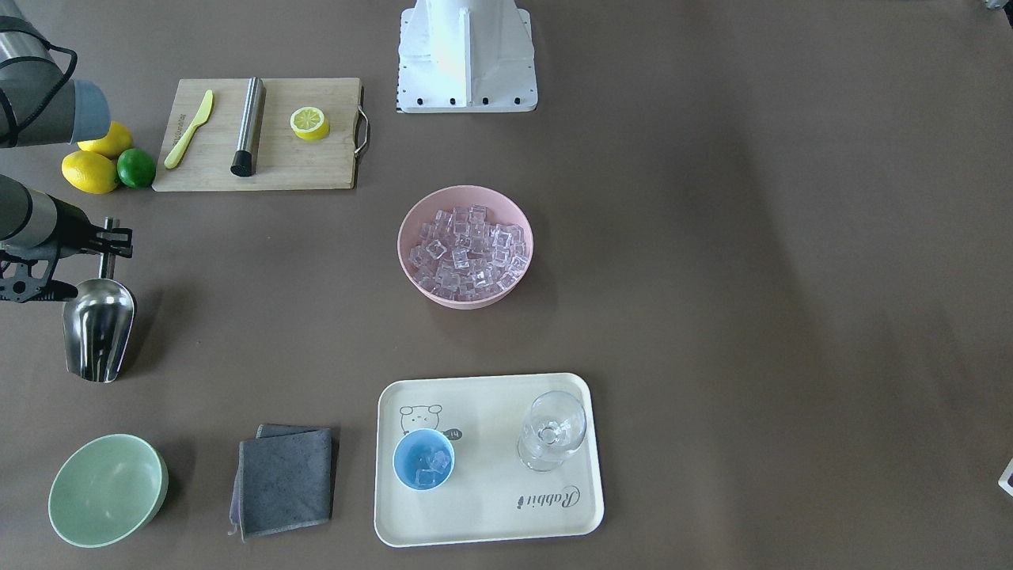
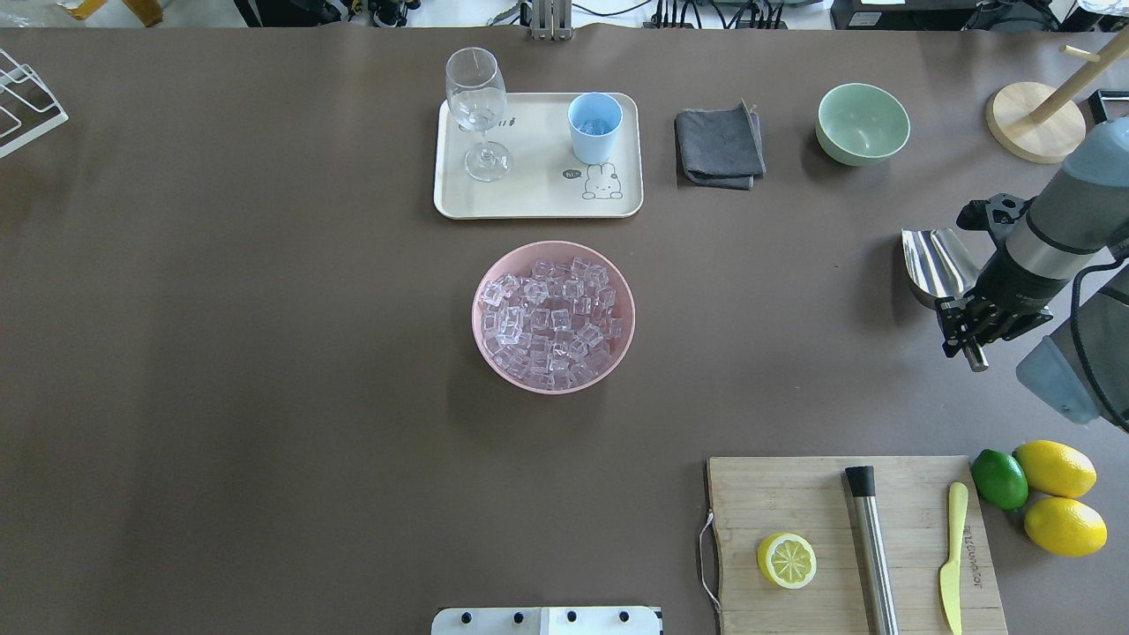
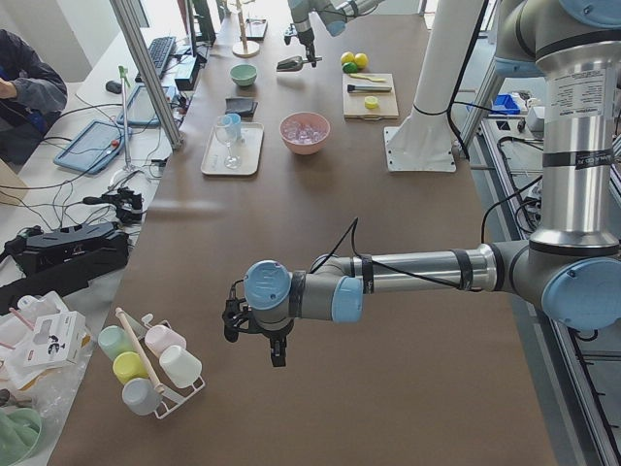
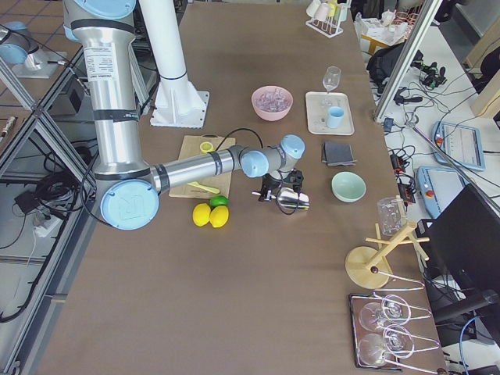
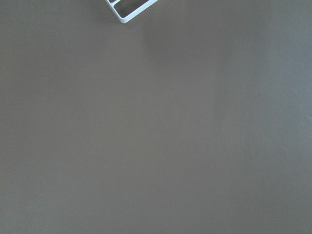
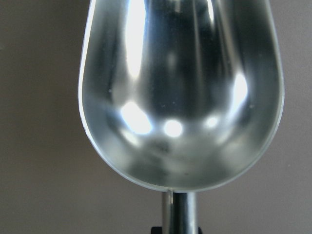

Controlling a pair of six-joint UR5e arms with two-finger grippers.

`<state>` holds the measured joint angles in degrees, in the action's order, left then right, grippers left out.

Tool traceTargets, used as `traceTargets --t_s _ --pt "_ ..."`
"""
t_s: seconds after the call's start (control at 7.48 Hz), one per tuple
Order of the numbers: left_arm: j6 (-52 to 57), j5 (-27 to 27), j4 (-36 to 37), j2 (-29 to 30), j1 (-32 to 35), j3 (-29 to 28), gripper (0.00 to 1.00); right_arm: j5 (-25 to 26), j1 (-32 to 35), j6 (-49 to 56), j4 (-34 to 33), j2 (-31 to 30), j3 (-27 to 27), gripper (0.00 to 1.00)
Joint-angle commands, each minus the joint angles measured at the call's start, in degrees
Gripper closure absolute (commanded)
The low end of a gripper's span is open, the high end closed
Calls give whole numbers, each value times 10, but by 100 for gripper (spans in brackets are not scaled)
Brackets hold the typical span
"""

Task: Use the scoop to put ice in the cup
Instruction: 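Lower the scoop onto the table and open the right gripper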

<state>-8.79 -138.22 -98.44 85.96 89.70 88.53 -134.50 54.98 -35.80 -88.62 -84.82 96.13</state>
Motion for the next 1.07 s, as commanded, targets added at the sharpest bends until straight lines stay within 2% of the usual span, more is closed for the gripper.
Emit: traceTargets --t_s 0.0,0.13,0.4,0.67,0.94 --pt "0 -1 -1 1 -1 0 2 -2 -15 -9 2 1 -8 100" --pt "0 -1 -1 1 -1 1 1 -3 -16 -9 2 2 -12 63" --pt "0 -1 -2 1 -1 0 2 -4 -16 -9 3 4 -9 1" --pt "0 -2 -2 1 -1 1 2 -2 -15 -9 4 7 1 0" --pt "0 -2 -2 2 -1 2 2 16 40 -8 20 13 31 0"
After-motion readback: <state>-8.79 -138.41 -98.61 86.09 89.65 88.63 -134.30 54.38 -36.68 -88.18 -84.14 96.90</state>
